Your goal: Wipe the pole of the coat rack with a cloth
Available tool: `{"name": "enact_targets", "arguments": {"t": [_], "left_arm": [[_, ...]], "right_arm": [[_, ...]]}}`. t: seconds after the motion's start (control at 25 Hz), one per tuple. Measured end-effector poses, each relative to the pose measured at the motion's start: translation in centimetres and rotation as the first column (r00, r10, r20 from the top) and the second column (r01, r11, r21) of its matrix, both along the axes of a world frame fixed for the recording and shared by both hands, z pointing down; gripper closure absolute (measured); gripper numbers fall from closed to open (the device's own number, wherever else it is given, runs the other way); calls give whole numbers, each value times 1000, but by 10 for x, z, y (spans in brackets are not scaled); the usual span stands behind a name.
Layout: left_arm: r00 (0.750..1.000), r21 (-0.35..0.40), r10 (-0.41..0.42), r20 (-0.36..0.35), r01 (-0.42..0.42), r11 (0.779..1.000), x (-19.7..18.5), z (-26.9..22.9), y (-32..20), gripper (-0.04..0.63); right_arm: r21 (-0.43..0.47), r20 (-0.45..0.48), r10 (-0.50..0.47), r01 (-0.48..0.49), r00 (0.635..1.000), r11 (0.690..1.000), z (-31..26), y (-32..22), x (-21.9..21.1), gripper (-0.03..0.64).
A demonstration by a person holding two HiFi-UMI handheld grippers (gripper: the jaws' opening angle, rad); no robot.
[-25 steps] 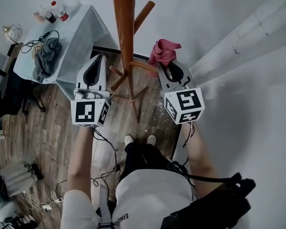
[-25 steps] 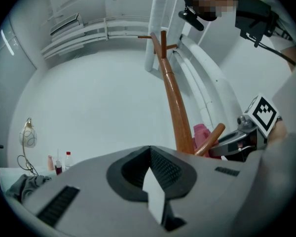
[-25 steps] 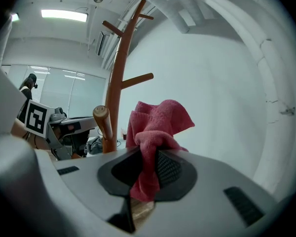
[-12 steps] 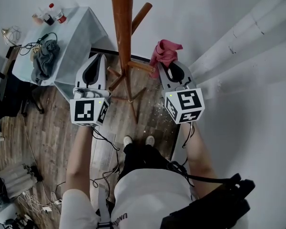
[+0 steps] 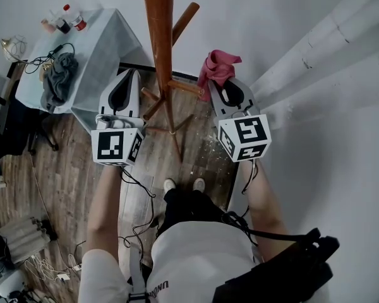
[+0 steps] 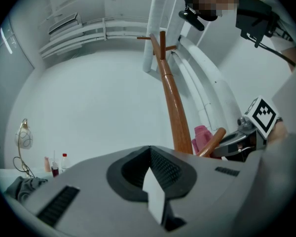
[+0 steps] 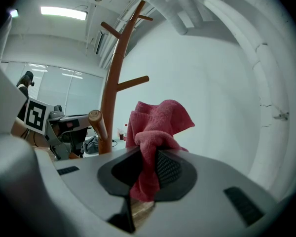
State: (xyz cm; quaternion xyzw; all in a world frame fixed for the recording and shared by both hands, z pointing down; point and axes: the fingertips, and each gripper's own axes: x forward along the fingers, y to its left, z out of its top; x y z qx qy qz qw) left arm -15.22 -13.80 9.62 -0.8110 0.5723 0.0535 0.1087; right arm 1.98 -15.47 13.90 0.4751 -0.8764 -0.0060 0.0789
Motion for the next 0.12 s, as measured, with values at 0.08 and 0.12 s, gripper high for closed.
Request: {"name": "enact_targets", "arguments": {"t": [0.08, 0.12], "left_arm": [[1000, 0, 0, -3, 0, 1000, -1, 0, 1, 581], [1000, 0, 0, -5, 0, 1000, -1, 0, 2, 581]], "right_arm": [[1, -1, -2, 2, 1000, 1000, 0, 0, 0, 545], [1, -2, -2, 2, 1000, 1000, 0, 0, 0, 545]]}}
